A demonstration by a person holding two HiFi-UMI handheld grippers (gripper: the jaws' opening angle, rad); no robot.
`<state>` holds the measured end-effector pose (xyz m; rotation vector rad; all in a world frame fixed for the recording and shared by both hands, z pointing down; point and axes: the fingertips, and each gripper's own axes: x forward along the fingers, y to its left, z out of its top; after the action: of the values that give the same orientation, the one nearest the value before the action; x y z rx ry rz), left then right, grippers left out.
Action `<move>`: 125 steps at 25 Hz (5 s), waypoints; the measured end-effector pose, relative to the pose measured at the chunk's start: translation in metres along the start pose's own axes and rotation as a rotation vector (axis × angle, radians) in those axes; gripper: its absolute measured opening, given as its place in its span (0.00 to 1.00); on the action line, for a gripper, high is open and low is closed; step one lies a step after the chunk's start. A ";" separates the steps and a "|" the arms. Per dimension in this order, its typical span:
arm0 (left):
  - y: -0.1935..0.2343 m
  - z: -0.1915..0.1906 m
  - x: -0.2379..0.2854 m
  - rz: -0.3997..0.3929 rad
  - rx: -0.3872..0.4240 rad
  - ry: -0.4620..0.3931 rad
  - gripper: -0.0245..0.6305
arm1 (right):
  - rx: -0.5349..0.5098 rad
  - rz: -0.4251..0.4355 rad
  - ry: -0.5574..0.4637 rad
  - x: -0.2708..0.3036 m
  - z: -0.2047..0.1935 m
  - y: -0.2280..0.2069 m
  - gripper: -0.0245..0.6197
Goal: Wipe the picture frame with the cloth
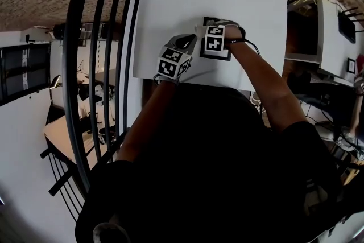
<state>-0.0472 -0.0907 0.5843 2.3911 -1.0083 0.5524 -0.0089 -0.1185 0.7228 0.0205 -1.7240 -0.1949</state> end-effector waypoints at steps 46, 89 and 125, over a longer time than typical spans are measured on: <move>0.012 -0.024 0.019 0.006 -0.041 0.054 0.04 | -0.007 0.039 0.005 0.001 0.005 0.039 0.24; 0.017 -0.015 0.032 0.028 -0.002 0.091 0.04 | 0.037 0.095 0.018 -0.008 0.010 0.085 0.24; -0.002 -0.032 0.049 -0.031 0.022 0.149 0.04 | 0.149 0.073 0.003 -0.038 -0.040 0.105 0.24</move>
<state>-0.0195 -0.0983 0.6353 2.3413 -0.9042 0.7221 0.0466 -0.0156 0.7064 0.0672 -1.7303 -0.0121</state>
